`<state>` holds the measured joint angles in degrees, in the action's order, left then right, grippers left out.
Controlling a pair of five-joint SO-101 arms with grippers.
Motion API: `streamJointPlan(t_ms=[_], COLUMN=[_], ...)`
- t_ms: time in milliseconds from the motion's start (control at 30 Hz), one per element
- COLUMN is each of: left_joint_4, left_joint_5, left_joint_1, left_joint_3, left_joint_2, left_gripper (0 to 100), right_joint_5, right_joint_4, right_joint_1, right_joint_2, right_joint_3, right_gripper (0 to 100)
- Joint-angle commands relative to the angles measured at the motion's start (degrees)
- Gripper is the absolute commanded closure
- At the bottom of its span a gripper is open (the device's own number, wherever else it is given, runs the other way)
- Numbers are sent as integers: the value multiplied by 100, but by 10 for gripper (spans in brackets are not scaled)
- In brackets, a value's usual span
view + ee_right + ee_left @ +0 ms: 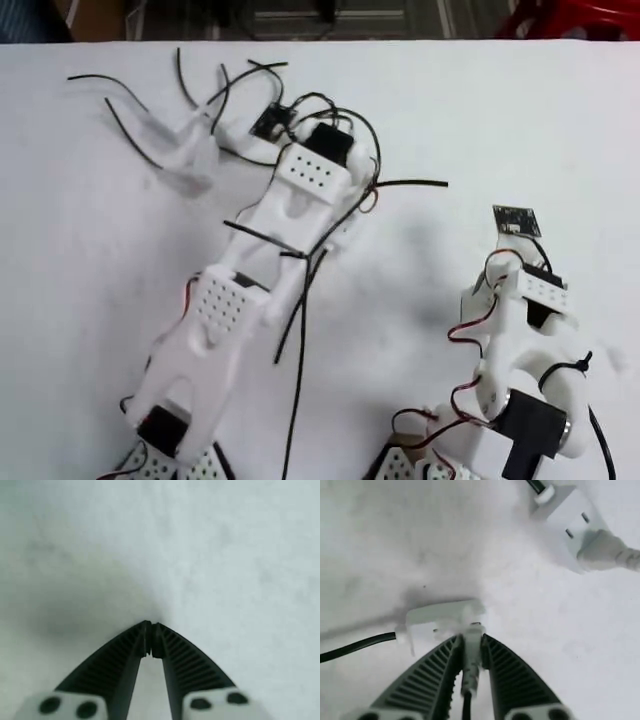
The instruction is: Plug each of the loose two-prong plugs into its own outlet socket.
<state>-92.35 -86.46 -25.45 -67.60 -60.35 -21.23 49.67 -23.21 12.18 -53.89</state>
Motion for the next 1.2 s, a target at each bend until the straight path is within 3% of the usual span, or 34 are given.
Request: streamJointPlan(t_ms=[0, 67, 233, 500, 633, 900, 1033, 1167], left_joint_4=[-774, -1037, -1011, -985, -993, -1011, -1011, -1020], left_joint_5=[26, 387, 2224, 3780, 5319, 7921, 9090, 10822], left_joint_1=[101, 171, 462, 673, 637, 637, 655, 673], left_joint_3=[18, 79, 905, 1486, 1160, 985, 993, 1547], left_joint_2=[-13, 92, 347, 470, 602, 1516, 1895, 1991], left_gripper=[976, 976, 976, 976, 960, 776, 759, 759], right_joint_5=[62, 62, 62, 62, 62, 62, 62, 62], right_joint_4=[-84, -84, -84, -92, -92, -92, -92, -92], right_joint_1=[-22, -22, -22, -4, -4, -13, -4, -13], right_joint_2=[66, 66, 66, 66, 66, 66, 66, 66], right_joint_3=[-9, -9, -9, 0, 0, 0, 0, 0], right_gripper=[978, 978, 978, 978, 978, 978, 978, 978])
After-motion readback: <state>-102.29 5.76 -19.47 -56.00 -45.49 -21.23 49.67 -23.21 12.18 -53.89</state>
